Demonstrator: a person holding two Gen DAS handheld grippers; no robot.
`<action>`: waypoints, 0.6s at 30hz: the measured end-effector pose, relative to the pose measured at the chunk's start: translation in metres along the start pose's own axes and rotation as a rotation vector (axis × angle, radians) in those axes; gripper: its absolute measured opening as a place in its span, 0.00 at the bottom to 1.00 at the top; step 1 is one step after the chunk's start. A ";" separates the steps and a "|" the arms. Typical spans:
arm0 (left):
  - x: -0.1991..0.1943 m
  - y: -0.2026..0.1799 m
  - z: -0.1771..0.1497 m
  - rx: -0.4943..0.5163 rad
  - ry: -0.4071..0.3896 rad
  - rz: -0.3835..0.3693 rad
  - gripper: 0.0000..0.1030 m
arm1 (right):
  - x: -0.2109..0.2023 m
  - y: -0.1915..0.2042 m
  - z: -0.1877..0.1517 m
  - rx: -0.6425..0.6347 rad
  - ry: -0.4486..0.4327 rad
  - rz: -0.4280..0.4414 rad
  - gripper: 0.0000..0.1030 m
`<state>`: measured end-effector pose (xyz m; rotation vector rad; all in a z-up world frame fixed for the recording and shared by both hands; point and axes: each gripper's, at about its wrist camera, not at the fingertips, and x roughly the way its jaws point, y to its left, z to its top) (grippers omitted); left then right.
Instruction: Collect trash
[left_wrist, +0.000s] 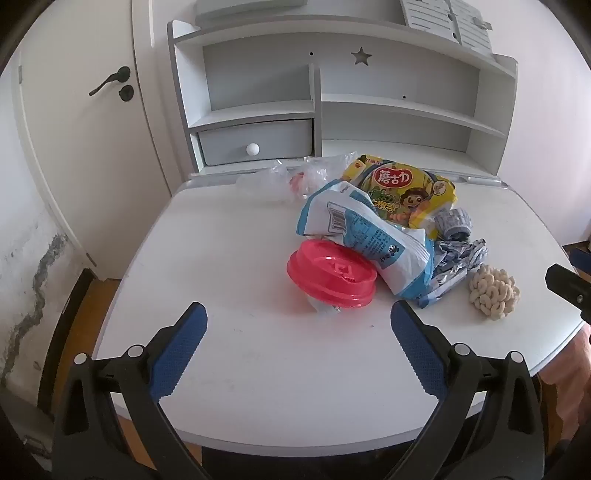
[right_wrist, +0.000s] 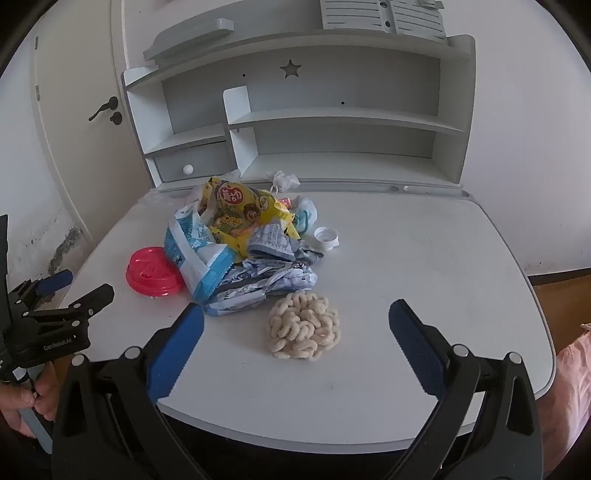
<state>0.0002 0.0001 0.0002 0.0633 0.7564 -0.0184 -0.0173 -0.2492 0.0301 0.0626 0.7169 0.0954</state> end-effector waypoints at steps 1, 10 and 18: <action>0.000 0.001 0.000 -0.002 0.000 0.002 0.94 | 0.001 0.000 0.000 -0.002 0.003 0.000 0.94; 0.001 -0.004 -0.003 0.007 -0.003 -0.001 0.94 | 0.008 0.001 0.001 -0.017 0.024 0.000 0.94; 0.003 -0.001 -0.002 0.003 0.002 -0.006 0.94 | 0.001 0.004 0.000 -0.019 0.022 0.008 0.94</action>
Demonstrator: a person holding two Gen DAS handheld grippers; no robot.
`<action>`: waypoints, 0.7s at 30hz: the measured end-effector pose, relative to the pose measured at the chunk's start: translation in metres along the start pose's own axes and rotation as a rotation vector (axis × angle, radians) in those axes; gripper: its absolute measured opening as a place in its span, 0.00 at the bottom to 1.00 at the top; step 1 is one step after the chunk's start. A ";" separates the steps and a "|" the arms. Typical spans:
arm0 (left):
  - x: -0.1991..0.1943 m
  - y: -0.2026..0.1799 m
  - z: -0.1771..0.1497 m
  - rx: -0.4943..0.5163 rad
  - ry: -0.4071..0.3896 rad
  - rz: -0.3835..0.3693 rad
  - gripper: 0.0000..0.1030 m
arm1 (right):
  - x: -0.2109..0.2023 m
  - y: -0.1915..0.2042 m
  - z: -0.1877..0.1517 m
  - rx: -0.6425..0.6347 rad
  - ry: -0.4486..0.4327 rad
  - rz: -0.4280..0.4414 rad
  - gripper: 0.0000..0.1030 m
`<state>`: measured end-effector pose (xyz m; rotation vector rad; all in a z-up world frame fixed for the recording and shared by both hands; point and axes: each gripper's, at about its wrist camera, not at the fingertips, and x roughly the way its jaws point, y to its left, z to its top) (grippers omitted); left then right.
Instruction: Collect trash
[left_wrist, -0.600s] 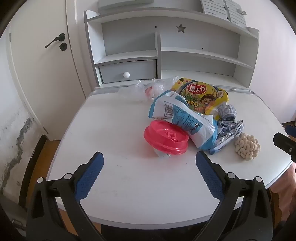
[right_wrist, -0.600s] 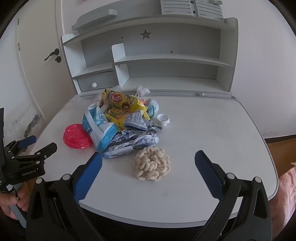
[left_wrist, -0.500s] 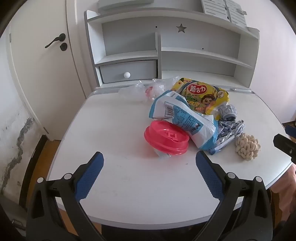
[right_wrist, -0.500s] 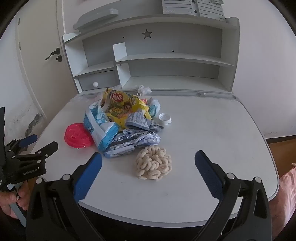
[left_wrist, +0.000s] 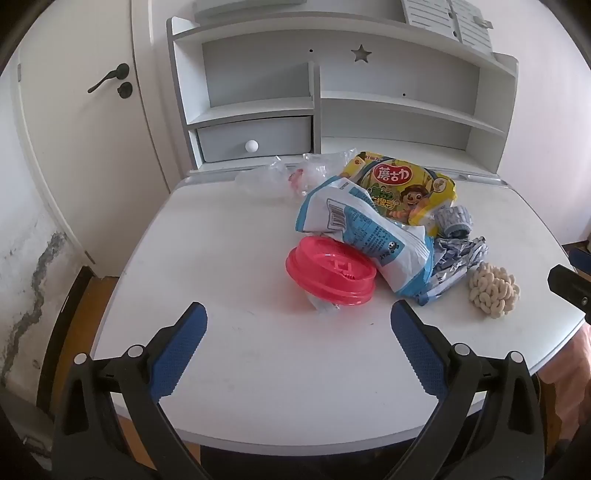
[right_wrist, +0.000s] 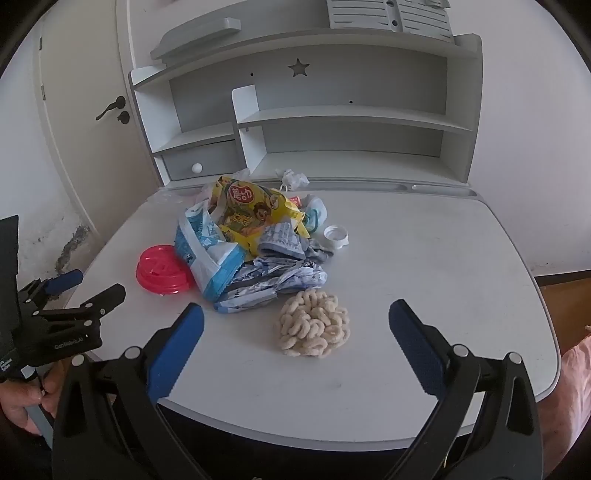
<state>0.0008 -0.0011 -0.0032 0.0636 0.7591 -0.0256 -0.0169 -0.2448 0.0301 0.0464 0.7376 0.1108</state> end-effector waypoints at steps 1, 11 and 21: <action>0.000 0.000 0.000 0.001 -0.001 0.000 0.94 | -0.001 0.000 0.000 0.001 -0.001 0.001 0.94; 0.000 0.000 0.000 0.003 0.005 0.000 0.94 | -0.001 0.000 -0.002 0.006 0.001 0.009 0.94; 0.002 0.000 -0.001 0.002 0.011 0.002 0.94 | -0.004 0.001 0.000 0.008 0.004 0.015 0.94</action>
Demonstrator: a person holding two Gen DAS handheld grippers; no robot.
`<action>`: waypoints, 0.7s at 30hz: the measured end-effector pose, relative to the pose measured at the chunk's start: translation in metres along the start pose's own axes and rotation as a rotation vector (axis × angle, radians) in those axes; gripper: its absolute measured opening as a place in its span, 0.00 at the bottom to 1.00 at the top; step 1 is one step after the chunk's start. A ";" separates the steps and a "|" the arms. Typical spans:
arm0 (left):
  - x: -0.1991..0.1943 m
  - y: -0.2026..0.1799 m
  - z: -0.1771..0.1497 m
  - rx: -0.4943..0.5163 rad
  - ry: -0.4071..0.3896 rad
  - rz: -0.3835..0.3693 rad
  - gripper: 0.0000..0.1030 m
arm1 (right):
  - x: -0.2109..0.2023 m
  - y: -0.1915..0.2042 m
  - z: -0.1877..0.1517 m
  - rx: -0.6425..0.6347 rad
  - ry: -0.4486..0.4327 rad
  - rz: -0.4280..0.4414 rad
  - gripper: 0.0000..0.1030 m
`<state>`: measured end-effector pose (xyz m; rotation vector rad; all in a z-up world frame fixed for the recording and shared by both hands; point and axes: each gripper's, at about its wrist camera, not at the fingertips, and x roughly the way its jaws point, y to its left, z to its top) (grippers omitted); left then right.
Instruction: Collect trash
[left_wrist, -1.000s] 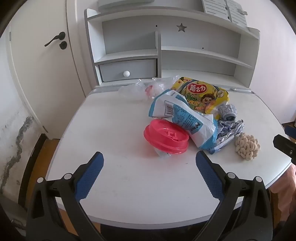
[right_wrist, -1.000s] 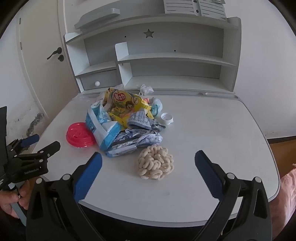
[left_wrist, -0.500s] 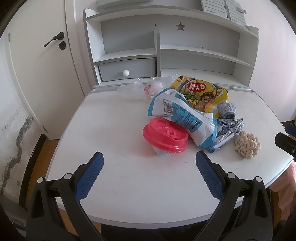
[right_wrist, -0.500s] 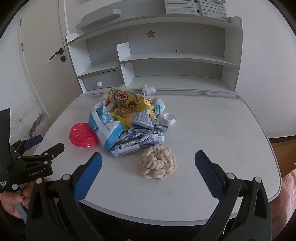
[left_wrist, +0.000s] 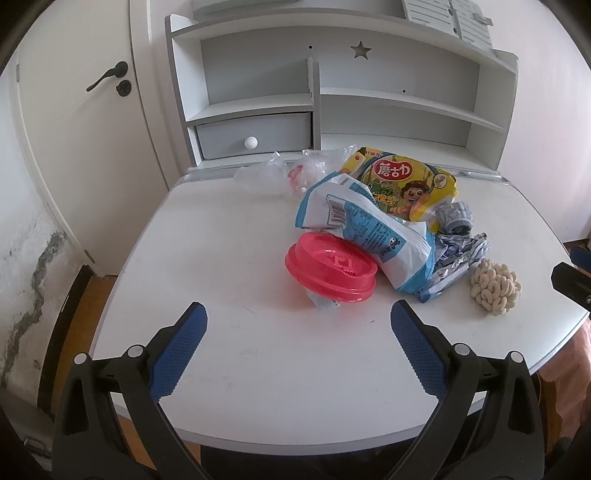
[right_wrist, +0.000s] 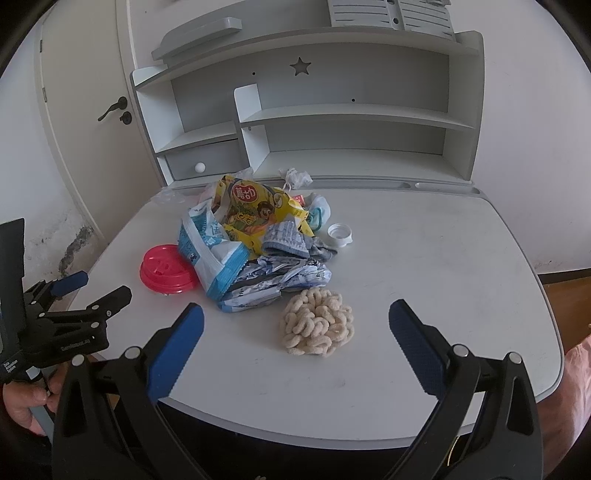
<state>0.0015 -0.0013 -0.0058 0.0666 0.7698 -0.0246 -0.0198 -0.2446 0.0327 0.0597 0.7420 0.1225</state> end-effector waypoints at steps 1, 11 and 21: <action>0.000 0.000 0.000 0.000 -0.001 -0.002 0.94 | 0.000 -0.001 0.000 -0.002 0.000 0.001 0.94; 0.003 0.000 0.000 0.000 0.005 0.002 0.94 | 0.000 0.000 0.000 -0.002 0.002 0.008 0.94; 0.003 -0.001 -0.001 0.004 0.009 0.001 0.94 | -0.001 0.003 0.000 -0.001 0.003 0.012 0.94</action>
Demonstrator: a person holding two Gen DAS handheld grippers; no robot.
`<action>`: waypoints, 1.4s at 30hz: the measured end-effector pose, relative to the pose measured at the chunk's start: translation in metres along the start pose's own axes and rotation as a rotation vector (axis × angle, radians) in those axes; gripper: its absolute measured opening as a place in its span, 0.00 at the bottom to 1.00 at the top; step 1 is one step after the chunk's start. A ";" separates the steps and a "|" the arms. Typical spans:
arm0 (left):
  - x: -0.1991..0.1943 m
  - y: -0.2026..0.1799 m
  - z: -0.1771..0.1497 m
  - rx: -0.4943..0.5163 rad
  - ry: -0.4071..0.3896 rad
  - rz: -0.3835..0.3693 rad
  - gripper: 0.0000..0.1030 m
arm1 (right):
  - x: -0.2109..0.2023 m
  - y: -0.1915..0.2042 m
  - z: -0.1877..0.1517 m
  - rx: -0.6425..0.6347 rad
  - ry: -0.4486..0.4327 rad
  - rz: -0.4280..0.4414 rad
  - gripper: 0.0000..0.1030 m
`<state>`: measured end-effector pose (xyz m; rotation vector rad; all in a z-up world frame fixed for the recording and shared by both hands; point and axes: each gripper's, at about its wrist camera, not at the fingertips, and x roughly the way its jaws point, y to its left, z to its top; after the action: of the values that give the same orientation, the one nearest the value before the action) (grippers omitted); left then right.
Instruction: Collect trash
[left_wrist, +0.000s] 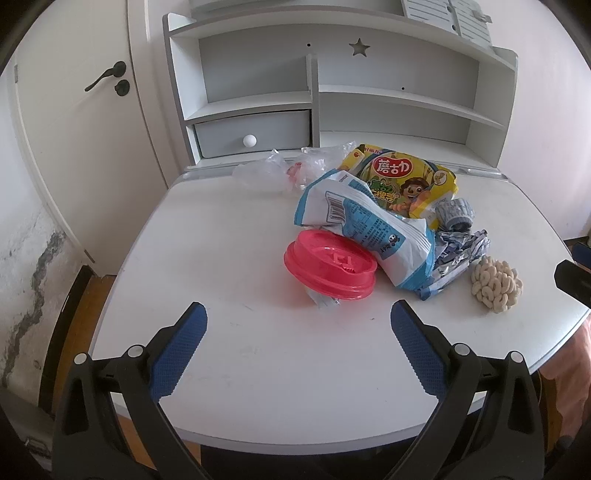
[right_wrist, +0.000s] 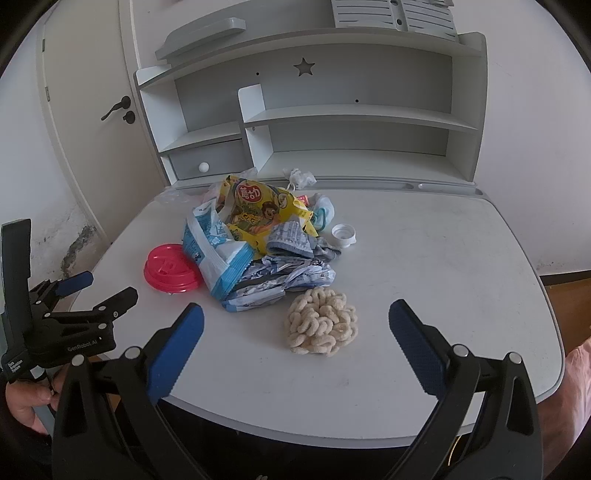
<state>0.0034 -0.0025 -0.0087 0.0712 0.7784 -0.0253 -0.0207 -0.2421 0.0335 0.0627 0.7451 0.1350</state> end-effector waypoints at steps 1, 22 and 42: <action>0.000 0.000 0.000 0.000 0.000 -0.001 0.94 | 0.000 0.000 0.000 -0.002 0.001 -0.001 0.94; -0.001 -0.002 0.000 0.005 -0.002 0.000 0.94 | -0.001 0.000 0.000 -0.002 -0.002 0.000 0.94; 0.022 0.004 0.007 0.062 0.065 -0.059 0.94 | 0.010 -0.007 -0.003 0.007 0.032 0.000 0.94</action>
<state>0.0243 0.0010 -0.0192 0.1083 0.8446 -0.1035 -0.0147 -0.2478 0.0239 0.0673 0.7771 0.1334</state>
